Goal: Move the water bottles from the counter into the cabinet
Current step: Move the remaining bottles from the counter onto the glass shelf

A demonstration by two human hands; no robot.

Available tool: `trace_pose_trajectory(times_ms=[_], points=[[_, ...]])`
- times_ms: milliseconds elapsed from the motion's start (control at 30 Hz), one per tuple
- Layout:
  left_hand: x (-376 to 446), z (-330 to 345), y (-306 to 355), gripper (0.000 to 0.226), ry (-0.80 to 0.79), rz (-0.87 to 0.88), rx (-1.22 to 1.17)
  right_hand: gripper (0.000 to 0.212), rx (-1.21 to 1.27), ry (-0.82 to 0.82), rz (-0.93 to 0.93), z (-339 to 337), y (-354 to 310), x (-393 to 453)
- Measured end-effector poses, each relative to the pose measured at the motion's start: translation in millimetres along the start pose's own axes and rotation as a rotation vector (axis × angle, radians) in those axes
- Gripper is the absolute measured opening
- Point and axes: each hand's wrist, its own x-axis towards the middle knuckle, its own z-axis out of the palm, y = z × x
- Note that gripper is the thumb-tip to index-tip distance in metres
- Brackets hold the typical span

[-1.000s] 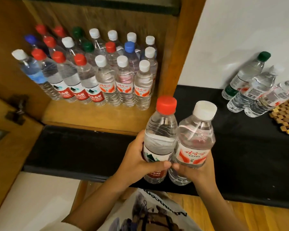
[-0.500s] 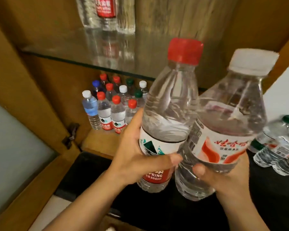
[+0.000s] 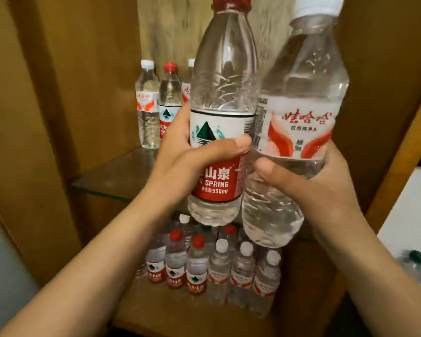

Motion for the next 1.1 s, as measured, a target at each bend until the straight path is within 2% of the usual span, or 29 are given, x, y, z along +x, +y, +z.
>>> trace_pose_trajectory(times_ms=[100,167,233,533,700,867,933,1100], points=[[20.1,-8.6,-6.7,0.050,-0.025,-0.071,0.038,0.079,-0.113,0.069,0.041,4.3,10.1,25.9],[26.7,-10.9,-15.0,0.059,-0.019,-0.109,0.086,0.085,-0.183,0.125,0.076,5.4,20.1,34.8],[28.3,-11.7,-24.7,0.066,-0.003,-0.133,0.139,0.087,-0.213,0.158,0.114,6.4,31.2,37.4],[31.0,-16.4,-52.9,0.063,-0.014,-0.182,0.164,0.094,-0.241,0.178,0.192,7.8,55.3,38.0],[34.4,-18.4,-57.3,0.074,-0.056,-0.203,0.238,0.093,-0.260,0.090,0.201,2.7,53.8,37.8],[29.1,-37.4,-55.9,0.101,-0.148,-0.240,0.506,0.108,-0.343,-0.078,0.265,-18.8,41.8,27.5],[25.8,-41.2,-54.0,0.107,-0.143,-0.256,0.602,0.105,-0.432,-0.130,0.291,-22.6,39.3,25.9],[27.2,-38.6,-59.0,0.091,-0.099,-0.272,0.634,0.097,-0.508,-0.115,0.334,-20.8,44.7,33.9]])
